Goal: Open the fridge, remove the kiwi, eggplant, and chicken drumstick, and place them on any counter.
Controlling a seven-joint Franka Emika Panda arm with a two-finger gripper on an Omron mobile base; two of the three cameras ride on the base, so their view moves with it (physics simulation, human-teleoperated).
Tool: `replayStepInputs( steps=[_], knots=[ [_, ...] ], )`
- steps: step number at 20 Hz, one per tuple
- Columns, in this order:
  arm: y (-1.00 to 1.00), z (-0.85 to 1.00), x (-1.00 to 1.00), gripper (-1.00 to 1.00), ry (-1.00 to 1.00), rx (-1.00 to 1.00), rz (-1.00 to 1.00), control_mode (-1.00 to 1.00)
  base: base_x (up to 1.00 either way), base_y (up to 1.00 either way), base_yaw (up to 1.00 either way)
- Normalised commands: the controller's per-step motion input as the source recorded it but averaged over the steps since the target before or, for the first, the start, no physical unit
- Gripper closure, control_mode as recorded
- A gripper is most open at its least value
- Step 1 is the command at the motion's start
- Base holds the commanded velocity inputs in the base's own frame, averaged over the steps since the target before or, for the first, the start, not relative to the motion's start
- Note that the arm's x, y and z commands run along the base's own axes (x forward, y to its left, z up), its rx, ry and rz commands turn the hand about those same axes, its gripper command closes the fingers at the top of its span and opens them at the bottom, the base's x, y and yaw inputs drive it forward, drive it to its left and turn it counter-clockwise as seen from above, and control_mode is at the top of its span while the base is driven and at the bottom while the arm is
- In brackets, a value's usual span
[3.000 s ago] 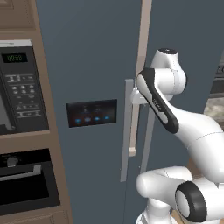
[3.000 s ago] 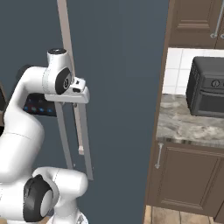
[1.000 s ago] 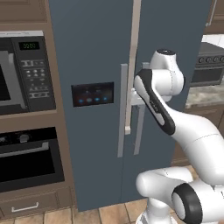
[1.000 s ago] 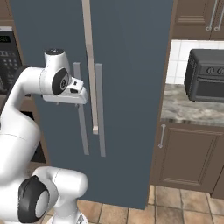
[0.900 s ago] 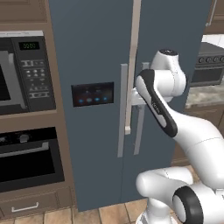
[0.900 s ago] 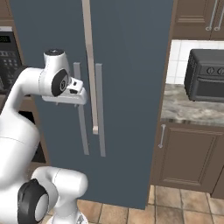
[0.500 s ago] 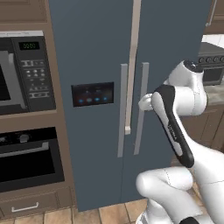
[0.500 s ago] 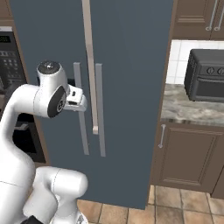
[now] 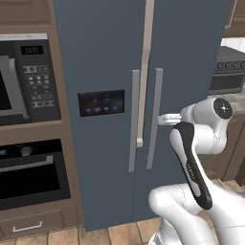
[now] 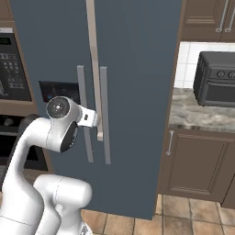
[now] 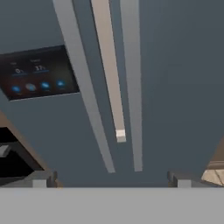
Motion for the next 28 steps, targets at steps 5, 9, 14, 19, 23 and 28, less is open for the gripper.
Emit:
replayStepInputs(
  steps=[5,9,14,19,23,28],
  knots=[
    [0.0,0.0,0.58,-1.0,0.02,0.17,-0.08,-1.0,0.0,0.0,0.0],
    [-0.07,0.0,0.68,-1.0,0.08,0.14,-0.11,-1.0,0.0,0.0,0.0],
    [-0.23,-0.05,0.61,-1.0,0.1,0.03,-0.03,-1.0,0.0,0.0,0.0],
    [-0.13,-0.11,0.51,-1.0,0.07,0.0,0.0,-1.0,0.0,0.0,0.0],
    [0.0,-0.17,0.52,-1.0,0.07,0.0,0.0,-1.0,0.0,0.0,0.0],
    [0.0,-0.22,0.53,-1.0,0.02,0.0,0.0,-1.0,0.0,0.0,0.0]
  ],
)
